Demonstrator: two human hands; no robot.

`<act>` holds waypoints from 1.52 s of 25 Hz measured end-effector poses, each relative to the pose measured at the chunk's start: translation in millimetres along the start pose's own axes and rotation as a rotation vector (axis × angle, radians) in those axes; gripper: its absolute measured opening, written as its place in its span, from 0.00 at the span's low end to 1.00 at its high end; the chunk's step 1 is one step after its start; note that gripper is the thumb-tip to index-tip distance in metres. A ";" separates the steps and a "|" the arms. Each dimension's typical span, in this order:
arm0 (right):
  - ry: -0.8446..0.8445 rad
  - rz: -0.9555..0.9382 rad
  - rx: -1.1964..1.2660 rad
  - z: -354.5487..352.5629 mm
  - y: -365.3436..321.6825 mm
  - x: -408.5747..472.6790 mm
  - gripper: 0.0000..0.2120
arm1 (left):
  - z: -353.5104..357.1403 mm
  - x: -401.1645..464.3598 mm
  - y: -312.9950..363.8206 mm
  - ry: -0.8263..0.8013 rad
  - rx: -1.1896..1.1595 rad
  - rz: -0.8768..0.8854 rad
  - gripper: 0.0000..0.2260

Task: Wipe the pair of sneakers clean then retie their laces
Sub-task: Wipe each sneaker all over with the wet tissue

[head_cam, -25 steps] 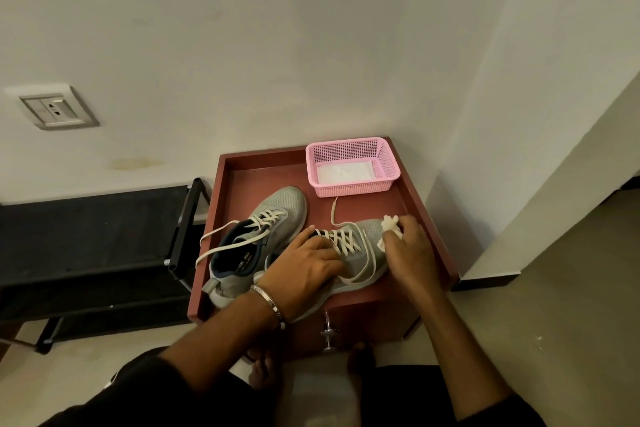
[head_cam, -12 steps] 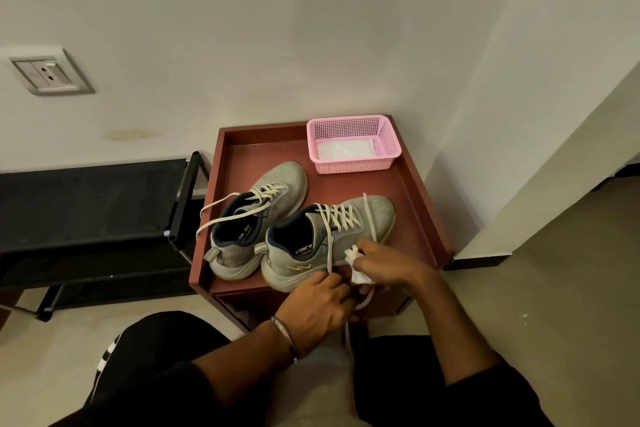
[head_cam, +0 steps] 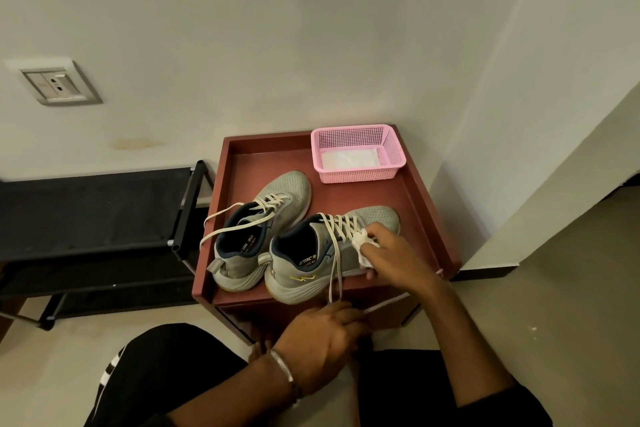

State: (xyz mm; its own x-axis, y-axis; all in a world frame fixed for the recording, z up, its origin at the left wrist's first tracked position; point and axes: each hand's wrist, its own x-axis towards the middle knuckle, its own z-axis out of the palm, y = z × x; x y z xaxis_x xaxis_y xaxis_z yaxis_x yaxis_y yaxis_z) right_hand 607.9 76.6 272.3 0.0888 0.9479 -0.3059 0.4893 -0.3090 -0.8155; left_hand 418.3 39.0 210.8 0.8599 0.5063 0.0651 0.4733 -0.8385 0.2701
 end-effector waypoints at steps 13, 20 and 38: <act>0.374 -0.290 -0.069 18.5 -5.6 26.6 0.08 | -99.1 80.1 -55.8 0.049 -0.810 -1.068 0.09; 0.231 -0.277 -0.148 22.0 5.8 35.4 0.03 | -79.6 79.8 -62.6 0.365 -0.761 -1.153 0.14; 0.210 -0.274 -0.136 26.8 6.8 38.3 0.03 | -73.2 80.4 -41.6 0.440 -1.618 -1.352 0.18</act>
State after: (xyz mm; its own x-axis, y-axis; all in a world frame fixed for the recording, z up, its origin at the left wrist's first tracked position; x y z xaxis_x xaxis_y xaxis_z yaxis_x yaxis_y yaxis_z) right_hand 591.4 108.7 242.0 0.1074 0.9937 0.0333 0.6291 -0.0420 -0.7762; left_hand 453.7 129.3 275.1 0.0256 0.6903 -0.7231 -0.1422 0.7185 0.6808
